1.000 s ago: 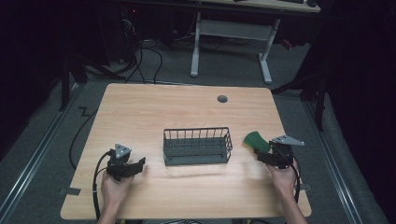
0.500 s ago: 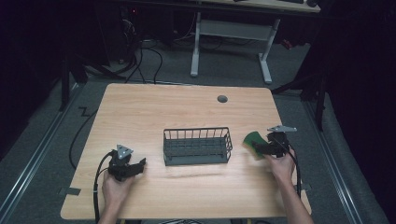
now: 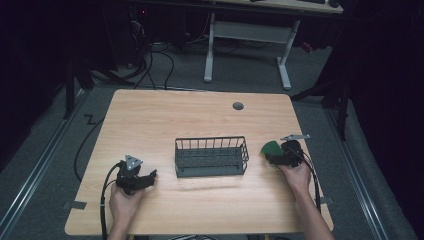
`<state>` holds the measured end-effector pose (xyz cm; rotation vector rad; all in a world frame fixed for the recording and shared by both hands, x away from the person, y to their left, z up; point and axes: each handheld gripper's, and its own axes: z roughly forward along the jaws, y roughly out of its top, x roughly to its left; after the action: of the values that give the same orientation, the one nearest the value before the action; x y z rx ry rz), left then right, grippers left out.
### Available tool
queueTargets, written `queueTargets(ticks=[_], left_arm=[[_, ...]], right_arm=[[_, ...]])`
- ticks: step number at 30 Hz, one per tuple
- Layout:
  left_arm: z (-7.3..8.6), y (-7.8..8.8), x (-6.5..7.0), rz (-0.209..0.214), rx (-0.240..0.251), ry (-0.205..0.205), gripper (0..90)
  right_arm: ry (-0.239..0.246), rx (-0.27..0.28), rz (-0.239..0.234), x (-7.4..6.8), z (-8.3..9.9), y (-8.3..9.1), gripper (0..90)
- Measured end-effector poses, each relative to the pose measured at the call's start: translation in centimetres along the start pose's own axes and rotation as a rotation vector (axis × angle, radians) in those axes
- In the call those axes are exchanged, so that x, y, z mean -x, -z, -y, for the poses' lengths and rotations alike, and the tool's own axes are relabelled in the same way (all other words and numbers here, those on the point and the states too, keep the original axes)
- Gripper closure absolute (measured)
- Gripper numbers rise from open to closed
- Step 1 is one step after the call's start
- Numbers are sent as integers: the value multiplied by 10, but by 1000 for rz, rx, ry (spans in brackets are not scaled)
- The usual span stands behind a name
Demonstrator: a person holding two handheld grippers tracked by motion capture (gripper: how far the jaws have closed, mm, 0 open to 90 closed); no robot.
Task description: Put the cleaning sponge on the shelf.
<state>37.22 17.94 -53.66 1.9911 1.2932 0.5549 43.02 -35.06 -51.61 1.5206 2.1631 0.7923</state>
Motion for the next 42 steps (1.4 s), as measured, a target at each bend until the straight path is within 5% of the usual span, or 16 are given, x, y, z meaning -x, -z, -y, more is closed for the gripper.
queueTargets(ticks=[16, 42], left_arm=[[0, 0, 0, 0, 1, 2, 272], [0, 0, 0, 0, 0, 3, 273]], right_arm=[[64, 1, 27, -5, 1, 5, 259], [114, 96, -63, -27, -4, 52, 277]])
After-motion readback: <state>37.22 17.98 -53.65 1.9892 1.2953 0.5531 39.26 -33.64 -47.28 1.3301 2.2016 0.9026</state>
